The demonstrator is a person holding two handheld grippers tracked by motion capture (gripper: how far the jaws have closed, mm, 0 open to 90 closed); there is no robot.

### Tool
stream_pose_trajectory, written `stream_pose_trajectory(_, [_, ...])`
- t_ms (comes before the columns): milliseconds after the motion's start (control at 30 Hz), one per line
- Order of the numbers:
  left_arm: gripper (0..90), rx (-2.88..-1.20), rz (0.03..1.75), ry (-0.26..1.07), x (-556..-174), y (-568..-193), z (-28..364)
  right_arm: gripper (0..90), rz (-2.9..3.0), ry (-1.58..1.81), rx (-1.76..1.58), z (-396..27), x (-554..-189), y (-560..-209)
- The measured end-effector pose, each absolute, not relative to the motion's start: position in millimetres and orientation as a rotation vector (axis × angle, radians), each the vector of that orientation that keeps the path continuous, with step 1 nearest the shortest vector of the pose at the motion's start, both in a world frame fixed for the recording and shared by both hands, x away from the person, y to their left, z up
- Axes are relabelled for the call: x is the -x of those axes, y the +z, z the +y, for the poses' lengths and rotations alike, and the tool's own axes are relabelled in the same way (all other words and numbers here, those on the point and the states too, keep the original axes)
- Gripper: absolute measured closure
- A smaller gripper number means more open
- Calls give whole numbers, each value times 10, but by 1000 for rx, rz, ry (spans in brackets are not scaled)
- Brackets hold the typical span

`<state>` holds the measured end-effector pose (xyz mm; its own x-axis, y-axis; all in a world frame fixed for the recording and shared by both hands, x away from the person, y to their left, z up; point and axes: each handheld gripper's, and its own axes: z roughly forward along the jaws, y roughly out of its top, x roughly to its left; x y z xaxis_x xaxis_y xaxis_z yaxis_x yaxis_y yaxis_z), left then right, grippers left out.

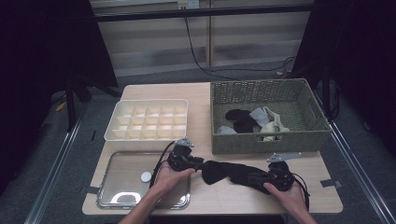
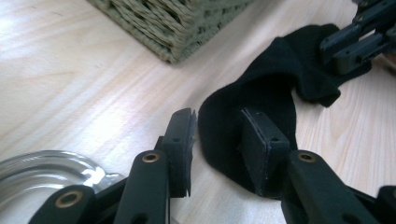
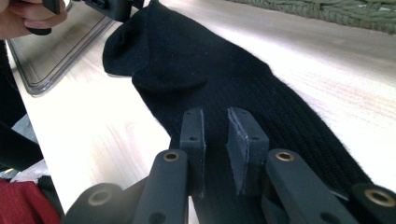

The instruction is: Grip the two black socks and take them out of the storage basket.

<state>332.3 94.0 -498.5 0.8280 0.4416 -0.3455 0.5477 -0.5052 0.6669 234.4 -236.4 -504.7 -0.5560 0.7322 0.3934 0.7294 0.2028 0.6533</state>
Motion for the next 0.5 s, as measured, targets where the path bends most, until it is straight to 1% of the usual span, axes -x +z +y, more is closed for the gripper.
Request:
stream_pose_trajectory(33, [640,-2204,711,-165,-3322,-4989,929,766,2432,1318,-1485,-2368,-2338,-5047])
stream_pose_trajectory(133, [657,-2202,703,-171,-3312,-5010,891,768,2422,1329,-1490,-2376,-2323,-5057])
stream_pose_trajectory(200, [700,-2208,692,-176,-3307,-5015,874,769,2427,1319,-1475,-2370,-2315,-5053])
stream_pose_trajectory(333, [866,-2225,662,-190,-3299,-5025,859,775,2421,1319,-1476,-2368,-2307,-5055])
stream_pose_trajectory(500, [886,-2188,668,-193,-3307,-4968,909,775,2433,1314,-1482,-2374,-2315,-5048])
